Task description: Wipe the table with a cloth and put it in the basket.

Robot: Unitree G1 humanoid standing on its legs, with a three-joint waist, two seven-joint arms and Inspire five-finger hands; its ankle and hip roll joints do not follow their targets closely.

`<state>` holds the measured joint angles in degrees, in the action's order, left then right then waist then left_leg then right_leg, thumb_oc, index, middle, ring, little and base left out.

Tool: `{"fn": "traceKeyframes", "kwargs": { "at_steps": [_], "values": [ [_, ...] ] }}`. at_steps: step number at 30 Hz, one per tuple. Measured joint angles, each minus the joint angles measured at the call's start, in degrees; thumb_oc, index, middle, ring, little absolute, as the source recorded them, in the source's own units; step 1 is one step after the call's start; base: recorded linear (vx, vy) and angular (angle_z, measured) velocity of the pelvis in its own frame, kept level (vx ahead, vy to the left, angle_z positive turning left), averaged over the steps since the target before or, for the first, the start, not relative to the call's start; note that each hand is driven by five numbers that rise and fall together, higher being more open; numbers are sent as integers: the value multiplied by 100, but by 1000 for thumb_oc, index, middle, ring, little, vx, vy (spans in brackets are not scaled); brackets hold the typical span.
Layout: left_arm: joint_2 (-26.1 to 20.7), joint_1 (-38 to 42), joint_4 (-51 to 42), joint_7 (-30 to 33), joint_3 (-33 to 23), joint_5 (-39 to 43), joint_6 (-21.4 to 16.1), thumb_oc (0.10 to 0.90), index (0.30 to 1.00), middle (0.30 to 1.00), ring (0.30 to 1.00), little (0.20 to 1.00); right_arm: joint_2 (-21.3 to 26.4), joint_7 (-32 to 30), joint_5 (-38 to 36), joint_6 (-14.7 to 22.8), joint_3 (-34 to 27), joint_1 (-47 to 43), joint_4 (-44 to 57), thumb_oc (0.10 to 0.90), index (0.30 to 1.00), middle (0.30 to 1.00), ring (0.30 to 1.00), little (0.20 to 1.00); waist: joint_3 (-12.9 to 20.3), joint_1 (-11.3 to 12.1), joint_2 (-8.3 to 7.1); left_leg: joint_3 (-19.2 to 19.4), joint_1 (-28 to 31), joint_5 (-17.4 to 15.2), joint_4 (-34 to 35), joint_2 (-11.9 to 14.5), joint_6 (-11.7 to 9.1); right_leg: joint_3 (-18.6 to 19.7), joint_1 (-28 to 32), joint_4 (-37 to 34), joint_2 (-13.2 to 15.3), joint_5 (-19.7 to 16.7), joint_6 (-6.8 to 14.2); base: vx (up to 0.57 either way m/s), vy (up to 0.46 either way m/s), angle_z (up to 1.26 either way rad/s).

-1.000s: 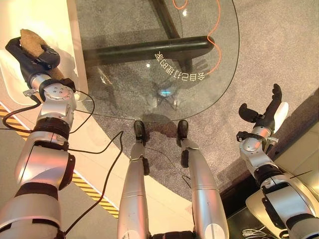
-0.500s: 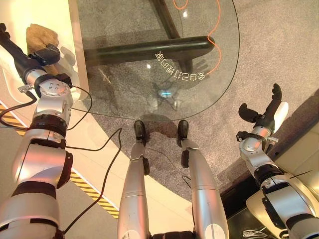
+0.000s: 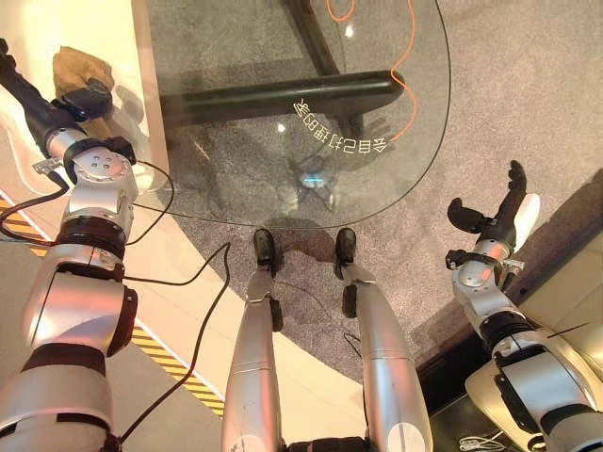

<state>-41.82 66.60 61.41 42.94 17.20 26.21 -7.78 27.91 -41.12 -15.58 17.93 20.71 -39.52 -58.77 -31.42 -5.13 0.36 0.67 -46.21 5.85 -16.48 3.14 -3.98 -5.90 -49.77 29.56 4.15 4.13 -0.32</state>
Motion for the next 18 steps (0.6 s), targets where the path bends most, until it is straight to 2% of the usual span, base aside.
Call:
{"fn": "traceKeyframes", "kwargs": {
  "at_steps": [3, 7, 9, 14, 15, 16, 18],
  "values": [
    [-31, -216, -201, 2, -128, 140, -293, 800, 900, 900, 900, 900, -168, 407, -84, -76, 0, 141, -176, 800, 900, 900, 900, 900, 4, 35, -8, 7, 485, 2, 167, 23, -4, 9, 482, -203, -19, -50, 14, -2, -49, -7],
    [-124, -715, -458, -101, -609, 531, -617, 800, 900, 900, 900, 900, -335, 821, -93, -145, -11, 486, -387, 800, 900, 900, 900, 900, 9, 42, -4, 60, 1297, 15, 518, 55, -17, 5, 1285, -602, -51, -116, 63, 32, -44, -8],
    [-145, -1203, -657, -350, -1126, 723, -767, 800, 900, 900, 900, 900, -396, 1069, -100, -185, -166, 711, -466, 800, 900, 900, 900, 900, 19, 58, 9, 97, 1783, 43, 797, 69, -35, 13, 1751, -877, -65, -135, 120, 114, -38, -7],
    [-112, -2757, -1024, -975, -2112, 882, -859, 800, 900, 900, 900, 900, -448, 1445, -128, -335, -711, 1495, -619, 800, 900, 900, 900, 900, 110, 216, 130, 173, 2932, 71, 1382, 104, 2, 2, 2925, -1525, -108, -234, 163, 171, 0, -3],
    [-47, -3254, -1033, -1074, -2136, 889, -889, 800, 900, 900, 900, 900, -445, 1471, -121, -350, -791, 1827, -623, 800, 900, 900, 900, 900, 423, 259, 205, 175, 3020, 90, 1531, 96, 1, -10, 3031, -1696, -98, -231, 186, 206, 24, 5],
    [67, -3513, -1046, -1173, -2269, 883, -895, 800, 900, 900, 900, 900, -445, 1495, -102, -355, -915, 2027, -625, 800, 900, 900, 900, 900, 603, 332, 263, 177, 3107, 101, 1646, 85, 12, -12, 3127, -1806, -96, -244, 200, 192, 12, 8],
    [250, -3814, -1041, -1297, -2491, 887, -903, 800, 900, 900, 900, 900, -458, 1572, -64, -388, -984, 2195, -735, 800, 900, 900, 900, 900, 619, 398, 312, 182, 3460, 121, 1779, 65, 29, -26, 3522, -2003, -87, -267, 220, 141, 4, 8]
  ]
}}
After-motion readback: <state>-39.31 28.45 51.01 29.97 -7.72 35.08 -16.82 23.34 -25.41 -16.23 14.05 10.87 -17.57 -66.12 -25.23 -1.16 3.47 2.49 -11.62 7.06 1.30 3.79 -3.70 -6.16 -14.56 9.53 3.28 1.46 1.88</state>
